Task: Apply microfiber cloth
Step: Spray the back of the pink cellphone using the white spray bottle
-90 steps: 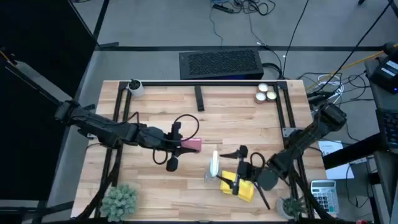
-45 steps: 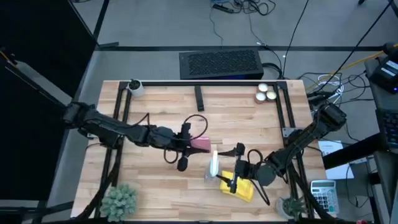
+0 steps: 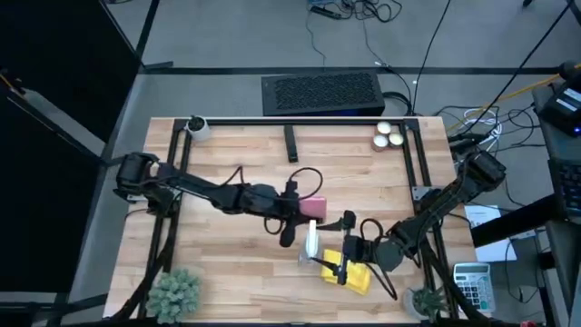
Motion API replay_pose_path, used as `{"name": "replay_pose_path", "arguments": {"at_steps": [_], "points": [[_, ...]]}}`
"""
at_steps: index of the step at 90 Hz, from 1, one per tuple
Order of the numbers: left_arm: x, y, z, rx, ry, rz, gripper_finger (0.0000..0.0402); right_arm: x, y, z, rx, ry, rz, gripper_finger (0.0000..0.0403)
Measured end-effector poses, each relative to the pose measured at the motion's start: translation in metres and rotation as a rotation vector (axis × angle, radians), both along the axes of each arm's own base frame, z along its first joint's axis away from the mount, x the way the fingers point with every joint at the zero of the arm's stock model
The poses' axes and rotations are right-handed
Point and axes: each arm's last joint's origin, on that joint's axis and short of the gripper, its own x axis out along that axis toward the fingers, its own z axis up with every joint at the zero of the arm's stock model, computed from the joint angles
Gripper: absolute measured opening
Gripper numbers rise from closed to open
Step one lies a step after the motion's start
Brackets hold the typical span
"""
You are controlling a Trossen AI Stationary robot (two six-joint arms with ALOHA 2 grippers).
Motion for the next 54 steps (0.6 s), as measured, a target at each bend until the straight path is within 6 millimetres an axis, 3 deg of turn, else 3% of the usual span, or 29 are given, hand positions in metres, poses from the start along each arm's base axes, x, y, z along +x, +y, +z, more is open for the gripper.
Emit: {"name": "replay_pose_path", "arguments": {"at_steps": [54], "points": [[0.003,-0.005,0.005,-0.029,-0.002,-0.025,0.0009,0.012,-0.017,-0.001,0.035,0.004,-0.028,0.0340]]}}
